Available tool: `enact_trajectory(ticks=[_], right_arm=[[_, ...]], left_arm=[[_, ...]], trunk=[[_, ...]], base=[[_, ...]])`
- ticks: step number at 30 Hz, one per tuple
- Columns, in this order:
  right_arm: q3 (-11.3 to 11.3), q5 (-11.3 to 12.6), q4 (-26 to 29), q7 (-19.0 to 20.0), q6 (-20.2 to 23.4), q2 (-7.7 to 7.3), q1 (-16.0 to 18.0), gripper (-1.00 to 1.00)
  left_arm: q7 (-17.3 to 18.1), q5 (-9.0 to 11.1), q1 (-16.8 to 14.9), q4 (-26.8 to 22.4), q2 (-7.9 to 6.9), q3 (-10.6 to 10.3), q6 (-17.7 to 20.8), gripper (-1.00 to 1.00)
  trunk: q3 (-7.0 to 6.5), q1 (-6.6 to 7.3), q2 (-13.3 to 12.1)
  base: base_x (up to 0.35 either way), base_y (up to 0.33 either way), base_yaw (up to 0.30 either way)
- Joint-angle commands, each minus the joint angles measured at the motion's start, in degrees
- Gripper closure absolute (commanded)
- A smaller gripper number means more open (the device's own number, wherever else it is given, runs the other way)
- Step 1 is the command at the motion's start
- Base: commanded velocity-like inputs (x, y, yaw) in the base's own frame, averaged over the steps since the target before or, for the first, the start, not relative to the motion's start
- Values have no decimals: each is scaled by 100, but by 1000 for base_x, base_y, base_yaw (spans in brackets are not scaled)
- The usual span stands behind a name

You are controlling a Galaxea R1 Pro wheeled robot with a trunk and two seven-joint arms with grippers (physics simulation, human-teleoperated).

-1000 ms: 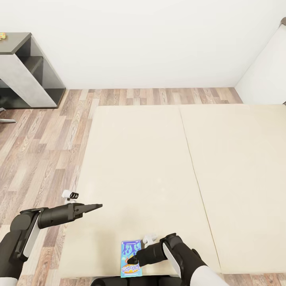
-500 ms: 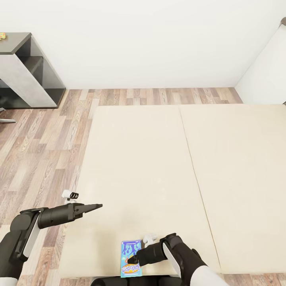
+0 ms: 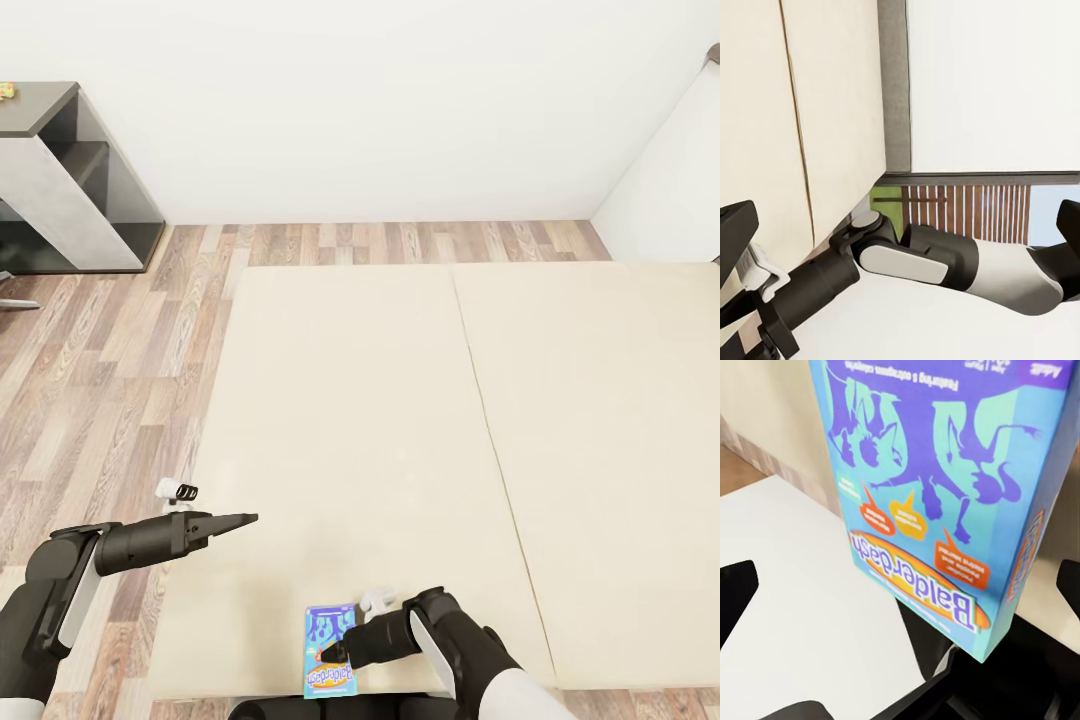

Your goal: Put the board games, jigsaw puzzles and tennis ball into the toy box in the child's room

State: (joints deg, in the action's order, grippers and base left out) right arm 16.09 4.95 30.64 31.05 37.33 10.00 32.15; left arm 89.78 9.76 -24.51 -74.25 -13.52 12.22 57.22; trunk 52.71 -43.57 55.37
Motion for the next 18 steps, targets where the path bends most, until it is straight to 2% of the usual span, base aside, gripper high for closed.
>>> enact_trajectory(ticks=[1,18], right_arm=[[5,52,6,-19,40,-1,2,-100],[-1,64,44,-16,2,-17,2,-100]], left_arm=[[22,-3,-1,-2,-2,0,61,-100],[22,0,-1,-2,-5,8,61,-100]], trunk=[[3,-1,3],[3,-1,3]], base=[[0,0,0],[0,0,0]])
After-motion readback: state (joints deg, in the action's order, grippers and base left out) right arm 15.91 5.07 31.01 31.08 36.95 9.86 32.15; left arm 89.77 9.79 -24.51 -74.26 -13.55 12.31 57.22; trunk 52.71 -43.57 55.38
